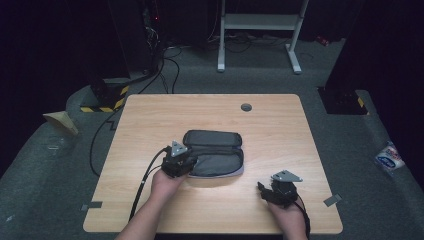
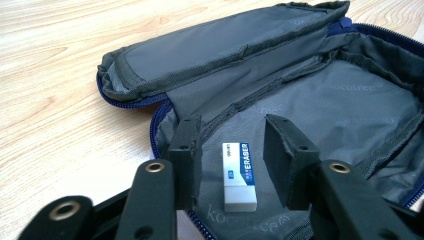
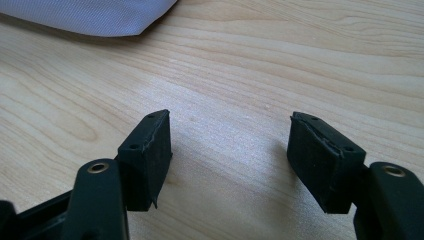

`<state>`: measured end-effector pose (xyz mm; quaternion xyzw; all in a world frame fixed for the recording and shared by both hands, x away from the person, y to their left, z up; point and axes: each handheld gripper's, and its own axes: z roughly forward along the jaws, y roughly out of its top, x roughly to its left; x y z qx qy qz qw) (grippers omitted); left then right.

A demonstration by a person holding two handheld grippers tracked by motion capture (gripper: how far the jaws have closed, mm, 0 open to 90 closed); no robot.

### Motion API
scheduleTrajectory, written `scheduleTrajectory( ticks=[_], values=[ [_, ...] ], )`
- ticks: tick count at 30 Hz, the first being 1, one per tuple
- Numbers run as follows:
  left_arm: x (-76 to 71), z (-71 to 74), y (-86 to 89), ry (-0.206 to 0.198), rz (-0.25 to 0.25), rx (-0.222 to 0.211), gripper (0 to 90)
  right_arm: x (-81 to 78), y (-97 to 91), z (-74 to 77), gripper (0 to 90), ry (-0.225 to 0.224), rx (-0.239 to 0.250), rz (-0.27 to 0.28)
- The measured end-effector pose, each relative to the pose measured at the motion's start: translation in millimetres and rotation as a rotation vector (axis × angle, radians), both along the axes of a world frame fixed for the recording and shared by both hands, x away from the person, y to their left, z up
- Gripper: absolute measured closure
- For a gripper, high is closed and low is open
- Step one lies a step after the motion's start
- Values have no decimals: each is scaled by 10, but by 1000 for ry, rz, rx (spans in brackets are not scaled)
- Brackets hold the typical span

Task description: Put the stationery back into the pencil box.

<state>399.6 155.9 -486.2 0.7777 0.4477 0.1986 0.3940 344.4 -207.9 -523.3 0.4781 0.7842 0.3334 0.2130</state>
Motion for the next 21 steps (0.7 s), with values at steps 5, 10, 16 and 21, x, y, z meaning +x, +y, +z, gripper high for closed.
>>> scheduleTrajectory(
  ticks=[5, 10, 16, 21],
  values=[
    [4, 19, 30, 6, 4, -24, 509, 1, -1, -1, 340, -1, 0, 1],
    [-12, 45, 49, -13, -5, -34, 422, 1, -1, 0, 340, -1, -1, 1],
    [-21, 85, 136, -22, 4, -38, 228, 0, 0, 0, 340, 0, 0, 0],
    [-15, 107, 236, -19, 17, -40, 133, 0, 0, 0, 340, 0, 0, 0]
  ],
)
